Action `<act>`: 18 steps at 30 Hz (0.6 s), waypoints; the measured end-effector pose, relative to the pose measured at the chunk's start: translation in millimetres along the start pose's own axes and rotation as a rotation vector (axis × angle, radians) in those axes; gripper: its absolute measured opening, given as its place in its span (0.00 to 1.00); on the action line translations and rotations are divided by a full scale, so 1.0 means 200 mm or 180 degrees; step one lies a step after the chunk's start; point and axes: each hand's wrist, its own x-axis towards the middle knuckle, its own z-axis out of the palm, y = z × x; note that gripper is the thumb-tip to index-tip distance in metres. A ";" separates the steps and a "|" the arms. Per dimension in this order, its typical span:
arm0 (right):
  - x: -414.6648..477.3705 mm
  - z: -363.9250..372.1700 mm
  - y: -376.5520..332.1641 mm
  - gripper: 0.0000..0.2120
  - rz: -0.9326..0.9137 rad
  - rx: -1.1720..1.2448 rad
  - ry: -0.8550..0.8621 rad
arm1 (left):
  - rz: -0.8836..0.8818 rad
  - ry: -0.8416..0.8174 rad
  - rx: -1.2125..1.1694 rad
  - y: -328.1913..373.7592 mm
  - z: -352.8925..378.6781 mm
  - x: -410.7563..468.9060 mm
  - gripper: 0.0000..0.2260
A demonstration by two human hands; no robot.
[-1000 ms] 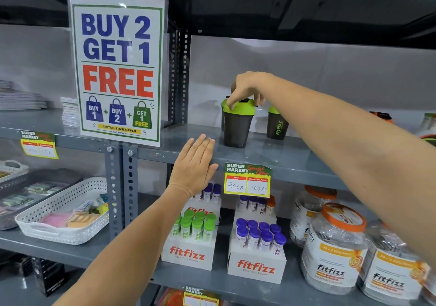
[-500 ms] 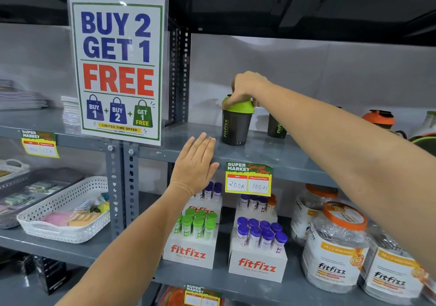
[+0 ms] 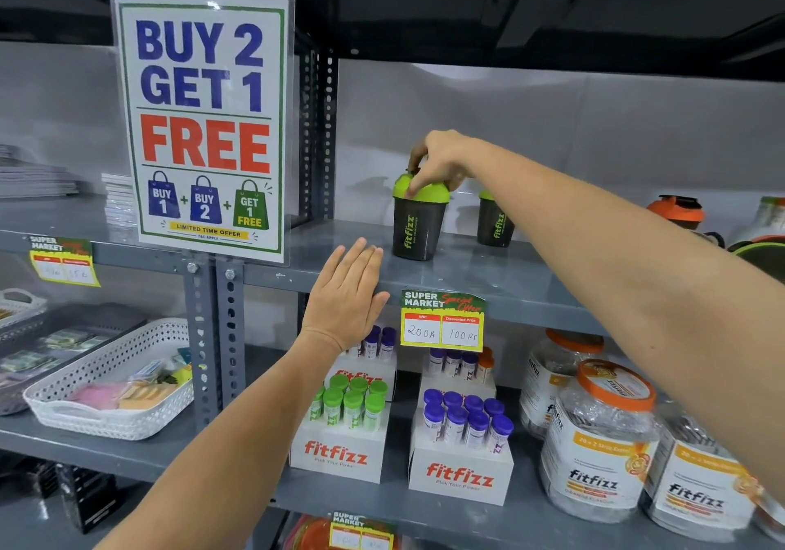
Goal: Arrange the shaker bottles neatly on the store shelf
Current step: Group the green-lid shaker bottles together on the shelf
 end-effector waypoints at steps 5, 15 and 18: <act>0.00 0.02 0.02 0.27 -0.0065 -0.0009 0.0076 | -0.0020 0.0013 -0.0023 0.00 0.00 0.00 0.28; -0.12 0.07 0.27 0.34 -0.0143 -0.0098 0.0799 | -0.0072 -0.0180 -0.0175 0.03 -0.07 0.02 0.29; -0.20 0.06 0.38 0.32 -0.0004 -0.0399 0.1043 | 0.0116 -0.0011 -0.0264 0.14 -0.11 0.09 0.27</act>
